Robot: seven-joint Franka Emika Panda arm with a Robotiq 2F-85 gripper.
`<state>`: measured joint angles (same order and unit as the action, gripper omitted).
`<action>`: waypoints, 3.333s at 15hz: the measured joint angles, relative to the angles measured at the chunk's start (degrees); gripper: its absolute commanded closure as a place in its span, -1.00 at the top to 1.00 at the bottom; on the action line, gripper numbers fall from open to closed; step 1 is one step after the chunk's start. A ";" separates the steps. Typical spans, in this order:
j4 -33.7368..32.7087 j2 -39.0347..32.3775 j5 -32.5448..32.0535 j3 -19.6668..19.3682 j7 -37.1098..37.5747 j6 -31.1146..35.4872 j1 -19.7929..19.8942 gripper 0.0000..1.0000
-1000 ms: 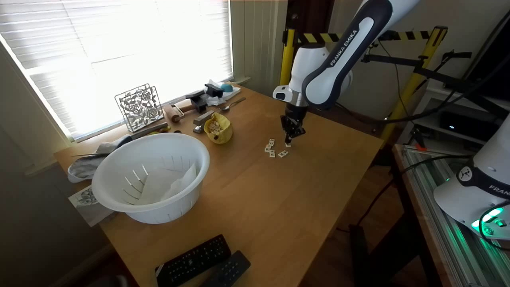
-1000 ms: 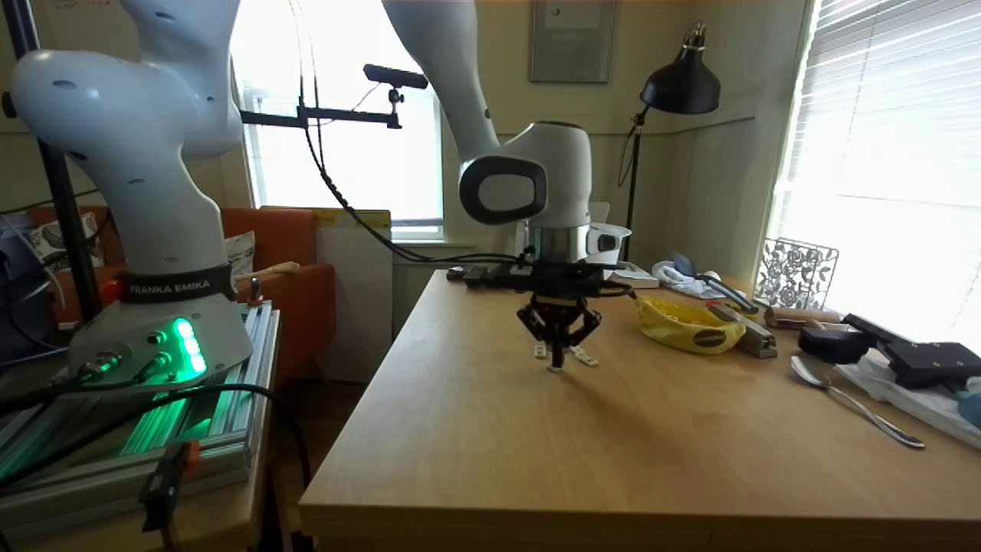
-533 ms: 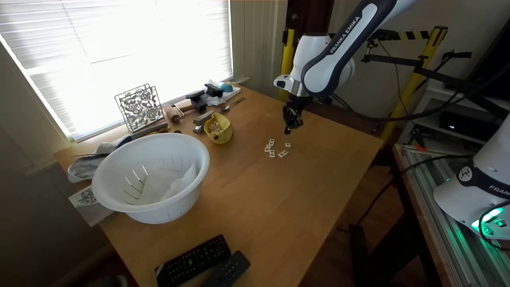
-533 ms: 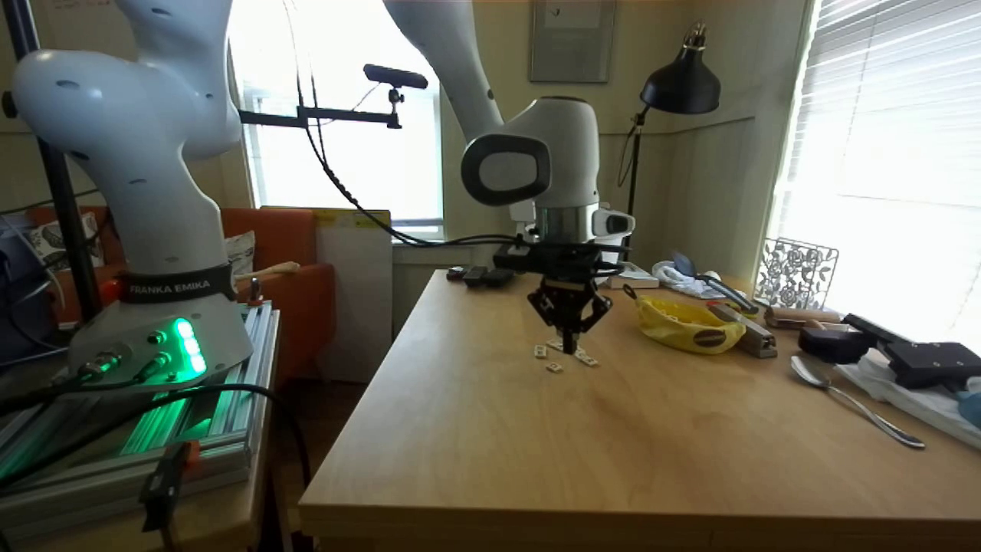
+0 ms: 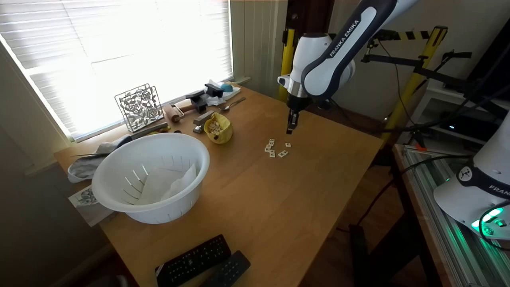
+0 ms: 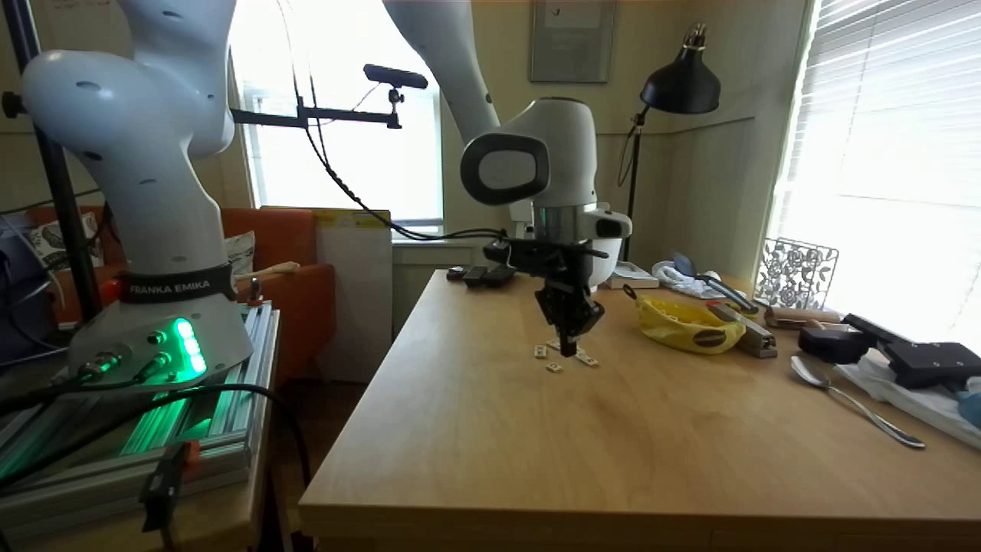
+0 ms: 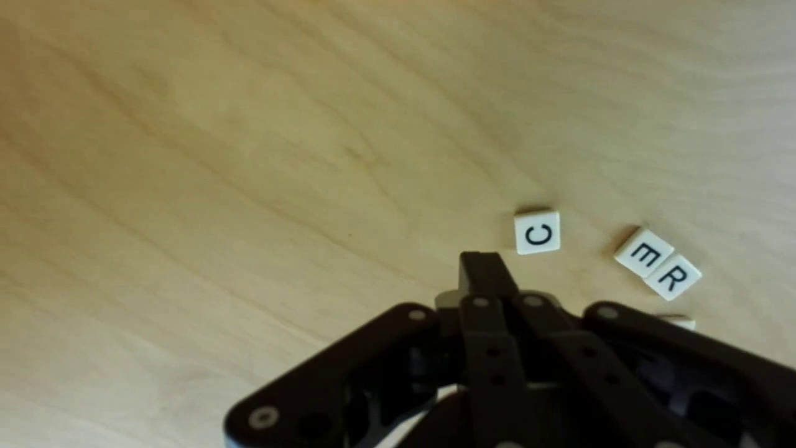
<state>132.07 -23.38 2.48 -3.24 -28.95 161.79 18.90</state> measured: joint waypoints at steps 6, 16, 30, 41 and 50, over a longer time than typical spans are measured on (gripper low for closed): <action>0.51 -0.14 -0.07 -1.92 15.87 0.00 -3.68 -1.00; 1.23 -1.43 -0.08 -5.59 31.83 0.07 -8.39 -1.00; 1.20 -3.33 2.46 -4.04 34.16 2.39 -8.14 -1.00; 0.18 -3.77 4.53 3.99 22.53 2.42 -0.71 -1.00; -3.03 -6.26 4.53 9.78 12.64 4.27 4.49 -1.00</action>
<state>129.04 -29.64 7.01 6.54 -16.32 166.05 23.39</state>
